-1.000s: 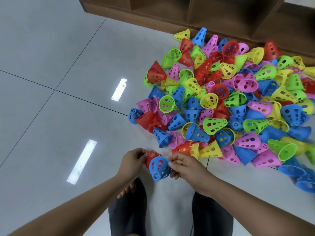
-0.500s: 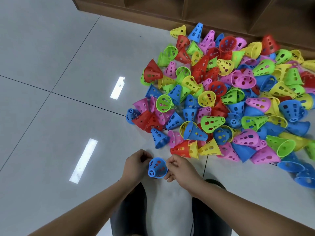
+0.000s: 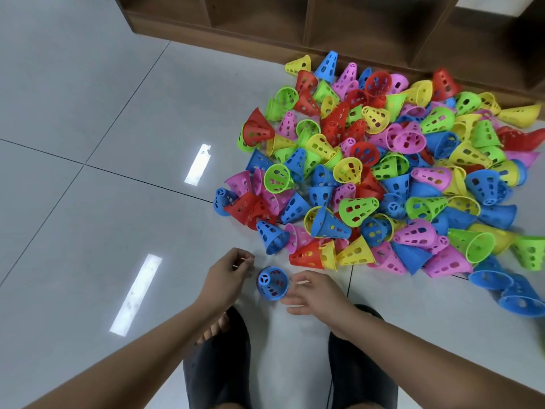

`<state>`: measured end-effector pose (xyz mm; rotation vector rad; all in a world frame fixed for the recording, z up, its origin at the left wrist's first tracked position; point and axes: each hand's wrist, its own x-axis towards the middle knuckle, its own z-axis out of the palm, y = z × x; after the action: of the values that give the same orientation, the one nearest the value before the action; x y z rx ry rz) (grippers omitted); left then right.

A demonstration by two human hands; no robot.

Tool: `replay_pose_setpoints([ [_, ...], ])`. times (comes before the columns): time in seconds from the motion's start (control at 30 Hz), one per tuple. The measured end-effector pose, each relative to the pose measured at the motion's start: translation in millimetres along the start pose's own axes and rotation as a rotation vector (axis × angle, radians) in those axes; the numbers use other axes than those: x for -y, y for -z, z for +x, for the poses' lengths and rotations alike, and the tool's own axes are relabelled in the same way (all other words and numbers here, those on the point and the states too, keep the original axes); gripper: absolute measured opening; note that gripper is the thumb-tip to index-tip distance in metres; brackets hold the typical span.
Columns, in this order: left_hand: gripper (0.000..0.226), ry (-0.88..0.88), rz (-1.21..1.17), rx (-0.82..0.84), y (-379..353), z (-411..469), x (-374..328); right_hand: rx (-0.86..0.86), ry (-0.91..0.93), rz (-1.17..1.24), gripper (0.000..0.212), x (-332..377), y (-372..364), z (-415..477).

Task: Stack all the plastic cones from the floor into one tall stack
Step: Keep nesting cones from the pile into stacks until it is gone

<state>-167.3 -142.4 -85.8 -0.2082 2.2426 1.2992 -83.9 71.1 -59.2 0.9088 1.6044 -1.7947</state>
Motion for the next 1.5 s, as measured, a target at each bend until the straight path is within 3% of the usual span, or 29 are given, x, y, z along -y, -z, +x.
replay_pose_setpoints([
  [0.1, 0.006, -0.034, 0.026, 0.013, -2.6, 6.6, -12.8, 0.027, -0.003, -0.048, 0.022, 4.0, 9.3, -5.7],
  [0.2, 0.027, -0.151, 0.178, -0.031, -2.9, 8.3, -28.9, 0.020, 0.073, -0.245, 0.022, 15.8, 15.9, -15.2],
  [0.3, 0.042, -0.309, 0.360, -0.033, -5.2, 12.5, -40.4, -0.110, 0.360, -0.661, 0.020, 38.3, 25.5, -24.0],
  [0.4, 0.043, -0.412, 0.458, -0.065, -6.7, 22.7, -42.9, -0.304, 0.768, -1.069, 0.025, 62.8, 43.1, -23.0],
  [0.47, 0.042, -0.457, 0.488, -0.080, -5.2, 28.7, -42.1, -0.395, 0.919, -1.239, 0.031, 79.2, 56.1, -18.4],
  [0.6, 0.036, -0.522, 0.538, -0.074, -0.6, 32.6, -38.4, -0.411, 0.891, -1.492, 0.048, 99.2, 79.4, -6.8],
  [0.73, 0.041, -0.669, 0.648, -0.058, 1.6, 31.7, -37.5, -0.388, 0.842, -1.593, 0.031, 103.7, 89.3, 0.3],
  [0.87, 0.039, -0.869, 0.776, 0.016, 1.5, 40.7, -42.7, -0.373, 0.836, -1.570, 0.016, 105.7, 93.5, 4.6],
  [0.93, 0.042, -0.868, 0.785, 0.037, 1.4, 46.3, -42.9, -0.382, 0.875, -1.510, 0.008, 107.5, 95.0, 0.9],
  [1.13, 0.046, -0.817, 0.786, -0.020, 7.6, 50.8, -43.6, -0.360, 0.939, -1.182, 0.012, 108.5, 86.2, -22.1],
  [1.2, 0.043, -0.814, 0.798, -0.048, 12.1, 53.6, -43.0, -0.266, 0.847, -0.937, 0.011, 101.0, 76.6, -28.9],
  [1.33, 0.038, -0.905, 0.817, -0.053, 20.3, 56.8, -39.3, 0.031, 0.493, -0.477, 0.016, 78.1, 53.1, -32.6],
  [1.5, 0.036, -0.957, 0.794, 0.052, 20.9, 58.0, -37.0, 0.190, 0.255, -0.398, 0.019, 44.5, 34.1, -22.4],
])
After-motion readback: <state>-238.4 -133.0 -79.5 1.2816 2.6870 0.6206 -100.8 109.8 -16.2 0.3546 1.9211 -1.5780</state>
